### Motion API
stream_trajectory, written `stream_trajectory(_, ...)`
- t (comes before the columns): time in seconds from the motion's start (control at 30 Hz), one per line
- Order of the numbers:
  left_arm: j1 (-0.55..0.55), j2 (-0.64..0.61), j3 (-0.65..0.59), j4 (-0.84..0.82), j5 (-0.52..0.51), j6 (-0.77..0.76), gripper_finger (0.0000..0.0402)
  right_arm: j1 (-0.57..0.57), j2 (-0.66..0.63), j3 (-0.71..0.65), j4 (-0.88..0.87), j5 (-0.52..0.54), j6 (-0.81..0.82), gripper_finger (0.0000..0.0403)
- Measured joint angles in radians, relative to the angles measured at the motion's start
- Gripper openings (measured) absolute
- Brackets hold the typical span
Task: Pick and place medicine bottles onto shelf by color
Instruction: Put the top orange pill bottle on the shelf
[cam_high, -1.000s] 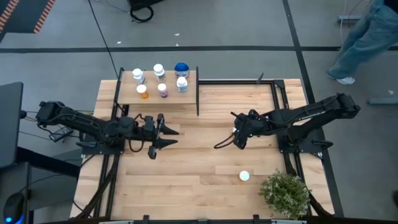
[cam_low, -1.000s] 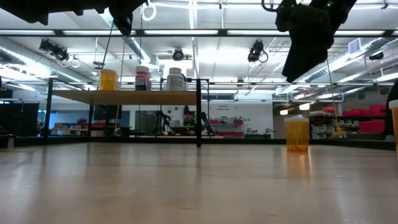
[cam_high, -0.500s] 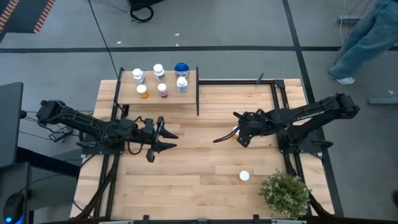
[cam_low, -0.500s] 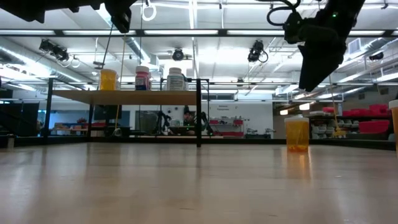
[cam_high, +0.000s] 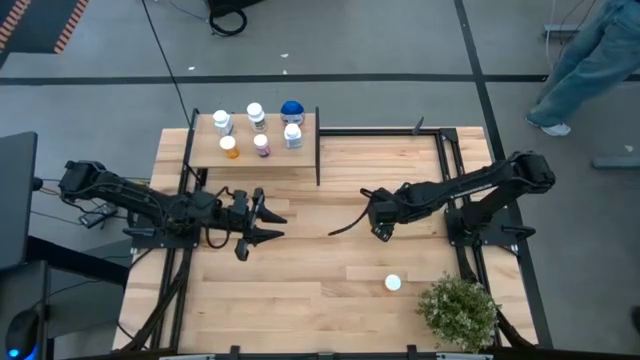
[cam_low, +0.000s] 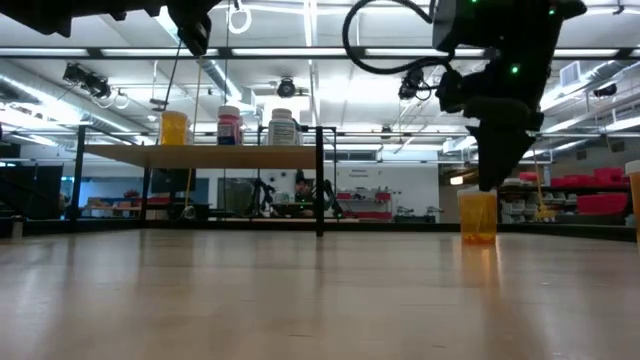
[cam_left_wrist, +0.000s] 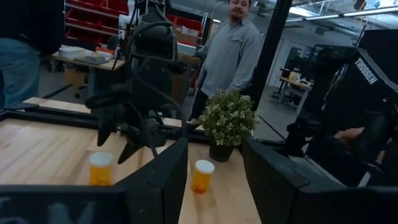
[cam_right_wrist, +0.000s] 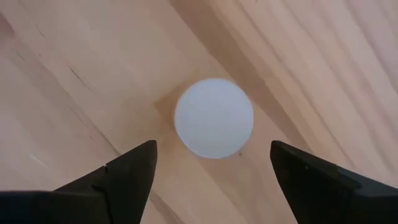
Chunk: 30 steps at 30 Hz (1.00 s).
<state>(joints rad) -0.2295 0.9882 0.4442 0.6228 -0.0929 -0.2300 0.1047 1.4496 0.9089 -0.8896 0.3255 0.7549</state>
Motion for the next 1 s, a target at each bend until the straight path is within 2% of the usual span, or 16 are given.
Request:
stream_trajectory(0.4,-0.011,0.0,0.0,-0.008,-0.011,-0.003,0.0162,-0.091,-0.017,0.0,0.017,-0.113,-0.056,0.032)
stream_trajectory(1.0,-0.011,0.0,0.0,-0.028,-0.011,-0.004,0.0162,-0.111,-0.018,0.0,0.055,-0.103,-0.097,0.032)
